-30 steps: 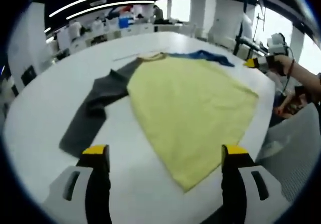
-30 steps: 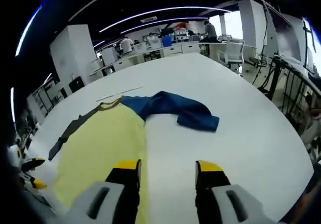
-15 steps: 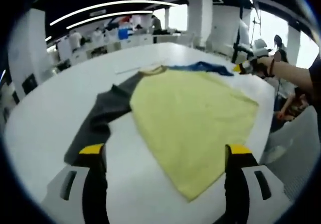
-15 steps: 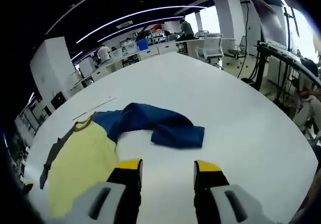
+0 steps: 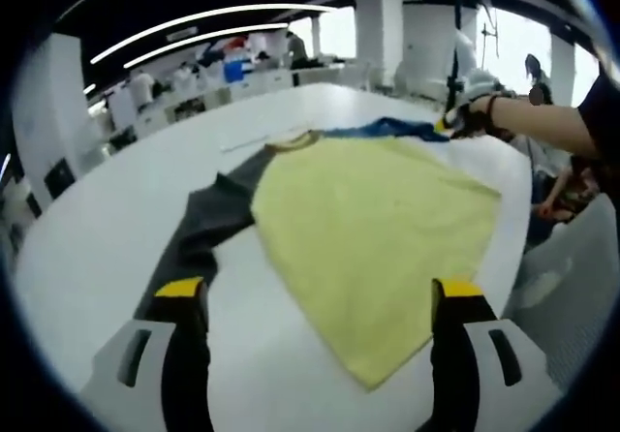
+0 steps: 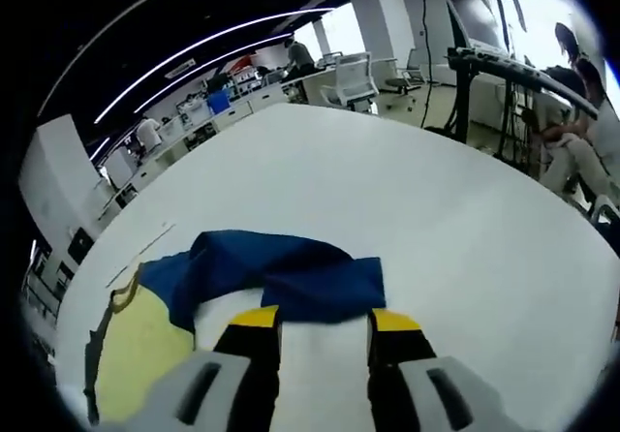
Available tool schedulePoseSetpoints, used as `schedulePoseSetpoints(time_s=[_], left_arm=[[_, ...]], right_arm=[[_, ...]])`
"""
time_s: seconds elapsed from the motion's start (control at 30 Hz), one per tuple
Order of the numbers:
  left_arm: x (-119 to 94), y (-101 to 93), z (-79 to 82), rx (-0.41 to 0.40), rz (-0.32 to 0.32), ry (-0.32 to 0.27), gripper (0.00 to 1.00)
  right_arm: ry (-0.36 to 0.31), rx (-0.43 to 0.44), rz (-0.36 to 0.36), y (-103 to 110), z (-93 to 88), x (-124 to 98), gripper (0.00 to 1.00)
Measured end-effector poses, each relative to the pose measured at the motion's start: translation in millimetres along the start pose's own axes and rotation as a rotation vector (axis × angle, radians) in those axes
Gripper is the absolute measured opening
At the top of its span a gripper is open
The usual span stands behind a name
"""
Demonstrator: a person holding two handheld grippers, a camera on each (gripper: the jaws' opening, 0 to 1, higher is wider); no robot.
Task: Fold the garment on the visible template until the final outline fits inside the template.
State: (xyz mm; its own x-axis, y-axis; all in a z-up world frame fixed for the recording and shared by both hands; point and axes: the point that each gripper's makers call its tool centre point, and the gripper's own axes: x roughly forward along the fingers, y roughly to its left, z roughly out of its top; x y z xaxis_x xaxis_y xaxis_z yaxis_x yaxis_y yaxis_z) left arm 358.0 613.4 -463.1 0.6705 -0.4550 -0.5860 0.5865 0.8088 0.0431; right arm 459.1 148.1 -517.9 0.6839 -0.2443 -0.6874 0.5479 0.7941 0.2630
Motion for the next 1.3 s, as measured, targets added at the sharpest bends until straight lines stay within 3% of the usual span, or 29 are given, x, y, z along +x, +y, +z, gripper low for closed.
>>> schedulePoseSetpoints(time_s=[0.17, 0.2, 0.43, 0.57, 0.7, 0.93, 1.3], left_arm=[[0.3, -2.1, 4.0, -0.046, -0.02, -0.036, 0.92], [0.3, -1.7, 3.5, -0.053, -0.021, -0.036, 0.92], [-1.4, 2.8, -2.7, -0.053, -0.004, -0.017, 0.89], [-0.3, 3.5, -5.8, -0.052, 0.0, -0.006, 0.87], [1.1, 3.7, -5.1, -0.045, 0.002, -0.009, 0.85], [4.3, 2.1, -10.2, -0.04, -0.006, 0.014, 0.83], [3.8, 4.3, -8.7, -0.03, 0.0, 0.012, 0.82]], right_arm=[[0.037, -0.01, -0.064, -4.7, -6.1, 9.0, 0.31], [0.011, -0.027, -0.071, -4.5, -1.5, 10.9, 0.3], [0.001, -0.018, -0.086, -5.5, 3.8, 18.3, 0.29], [0.015, -0.097, -0.103, -6.2, 3.4, 20.2, 0.24], [0.022, -0.192, -0.119, -11.6, 4.3, 20.3, 0.11], [0.016, -0.236, -0.093, -8.9, 7.4, 23.4, 0.0], [0.039, -0.273, -0.065, -10.2, 10.1, 23.5, 0.0]])
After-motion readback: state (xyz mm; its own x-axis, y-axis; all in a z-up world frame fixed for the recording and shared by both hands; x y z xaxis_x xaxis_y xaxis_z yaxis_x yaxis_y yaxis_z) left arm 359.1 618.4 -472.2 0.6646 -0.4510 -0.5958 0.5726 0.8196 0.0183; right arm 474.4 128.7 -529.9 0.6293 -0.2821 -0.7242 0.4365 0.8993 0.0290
